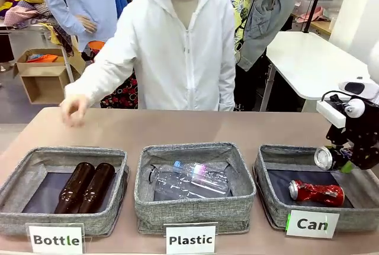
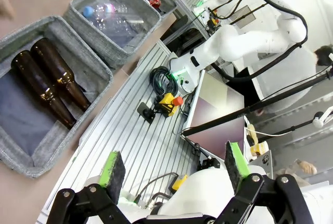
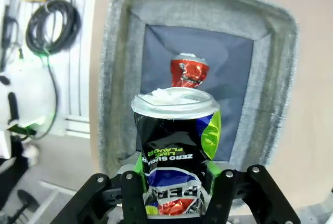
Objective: Sort the can waste into the basket.
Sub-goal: Pick up the can waste from the table and place it in the right Fabric basket.
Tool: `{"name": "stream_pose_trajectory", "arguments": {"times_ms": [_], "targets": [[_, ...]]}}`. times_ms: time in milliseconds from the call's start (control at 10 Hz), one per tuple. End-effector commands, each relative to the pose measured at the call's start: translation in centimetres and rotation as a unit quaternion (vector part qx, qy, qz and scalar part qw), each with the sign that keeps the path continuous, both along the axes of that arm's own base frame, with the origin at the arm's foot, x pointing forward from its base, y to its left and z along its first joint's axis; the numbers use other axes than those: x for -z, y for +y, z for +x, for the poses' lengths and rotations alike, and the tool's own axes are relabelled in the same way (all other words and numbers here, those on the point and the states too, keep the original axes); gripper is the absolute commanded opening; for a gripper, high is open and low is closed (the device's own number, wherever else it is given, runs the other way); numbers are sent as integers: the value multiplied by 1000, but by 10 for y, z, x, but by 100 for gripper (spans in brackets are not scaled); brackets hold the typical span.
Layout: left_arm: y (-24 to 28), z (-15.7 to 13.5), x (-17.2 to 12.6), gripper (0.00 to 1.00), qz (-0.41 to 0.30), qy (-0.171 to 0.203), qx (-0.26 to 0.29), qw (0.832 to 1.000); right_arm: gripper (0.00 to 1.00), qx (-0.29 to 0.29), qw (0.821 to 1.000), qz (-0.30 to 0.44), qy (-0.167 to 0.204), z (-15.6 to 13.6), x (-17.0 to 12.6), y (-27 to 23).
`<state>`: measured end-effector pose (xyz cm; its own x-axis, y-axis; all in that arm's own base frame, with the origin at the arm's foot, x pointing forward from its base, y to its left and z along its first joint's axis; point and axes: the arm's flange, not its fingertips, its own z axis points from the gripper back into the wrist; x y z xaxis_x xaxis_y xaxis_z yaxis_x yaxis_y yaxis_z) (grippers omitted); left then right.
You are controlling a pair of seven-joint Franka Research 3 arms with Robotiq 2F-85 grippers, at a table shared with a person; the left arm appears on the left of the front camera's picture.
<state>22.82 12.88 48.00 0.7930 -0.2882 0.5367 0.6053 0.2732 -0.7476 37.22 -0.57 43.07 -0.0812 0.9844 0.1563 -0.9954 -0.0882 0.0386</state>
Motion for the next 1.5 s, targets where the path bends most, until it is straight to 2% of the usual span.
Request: {"name": "stream_pose_trajectory", "arguments": {"times_ms": [0,100,300,400,800,1000,1100,1200,1300,1400], "targets": [[2,-1,-2,100,-4,3,-1,1000,24,-1,1000,11,-24,-1,5,-4],[2,-1,-2,100,-4,3,-1,1000,24,-7,1000,6,-28,0,6,-4],[2,-1,-2,100,-4,3,-1,1000,95,-11,999,-11,-37,1,12,-4],[2,-1,-2,100,-4,3,-1,1000,100,-20,999,-25,-41,-1,12,-4],[2,-1,-2,100,-4,3,-1,1000,100,-2,999,-22,-34,5,12,-4],[2,-1,-2,100,-4,3,-1,1000,100,36,999,14,-22,9,8,-3],[2,-1,-2,100,-4,3,-1,1000,100,77,996,46,-10,12,4,-1],[2,-1,-2,100,-4,3,-1,1000,100,145,985,96,4,17,-2,0],[2,-1,-2,100,-4,3,-1,1000,100,242,953,180,37,21,-13,-1],[2,-1,-2,100,-4,3,-1,1000,100,285,900,304,129,22,-27,-10]]}}
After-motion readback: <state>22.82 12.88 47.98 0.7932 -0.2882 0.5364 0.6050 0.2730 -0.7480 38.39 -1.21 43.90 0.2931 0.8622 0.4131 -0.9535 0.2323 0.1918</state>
